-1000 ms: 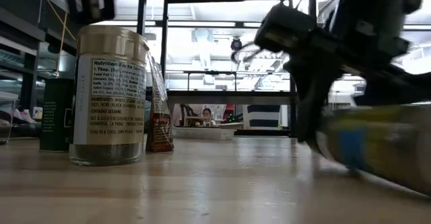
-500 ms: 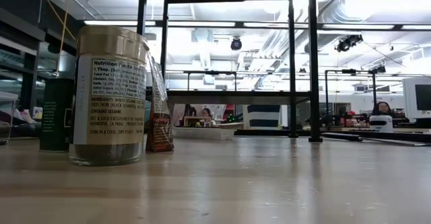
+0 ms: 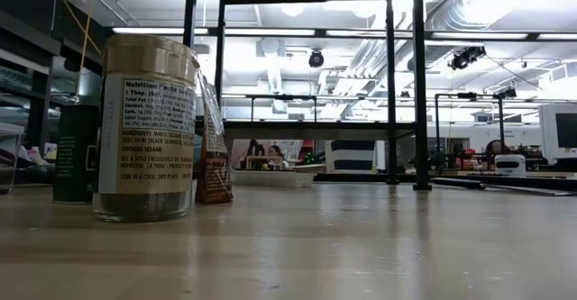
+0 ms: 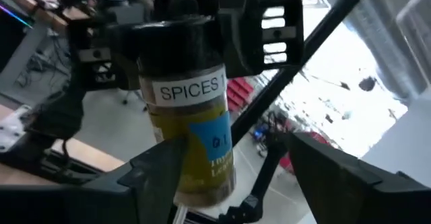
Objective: Shelf spices
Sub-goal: Adjust the black seasoning bottle
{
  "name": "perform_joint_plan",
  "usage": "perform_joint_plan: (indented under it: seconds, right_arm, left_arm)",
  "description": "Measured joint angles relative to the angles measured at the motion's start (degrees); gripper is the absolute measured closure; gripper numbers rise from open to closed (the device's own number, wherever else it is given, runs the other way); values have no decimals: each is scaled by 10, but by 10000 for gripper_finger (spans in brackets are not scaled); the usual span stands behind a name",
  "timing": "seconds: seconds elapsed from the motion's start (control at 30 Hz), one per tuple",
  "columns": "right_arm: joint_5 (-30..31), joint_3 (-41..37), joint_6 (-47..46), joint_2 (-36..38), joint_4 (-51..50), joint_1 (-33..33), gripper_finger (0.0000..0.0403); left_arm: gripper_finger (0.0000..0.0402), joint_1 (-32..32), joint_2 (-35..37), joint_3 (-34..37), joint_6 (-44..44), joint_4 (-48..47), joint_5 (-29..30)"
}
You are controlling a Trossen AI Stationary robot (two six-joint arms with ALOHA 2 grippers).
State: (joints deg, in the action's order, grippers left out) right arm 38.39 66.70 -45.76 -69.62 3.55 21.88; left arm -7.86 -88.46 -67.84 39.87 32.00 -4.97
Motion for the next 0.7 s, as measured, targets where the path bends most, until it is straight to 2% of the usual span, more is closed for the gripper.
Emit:
perform_joint_plan:
  seconds: [0.2,0.5,0.7]
  right_arm:
    - [-34,0,-3,-1,18,3,215]
    - [-1,-1,10,-3,27,21,215]
    - [27,0,39,-7,42,19,215]
  left_arm:
    - [129,7,-36,-34,-1,-33,4]
    - [129,6,-46,-34,-11,-13,39]
    - [129,7,-46,-34,5,57,59]
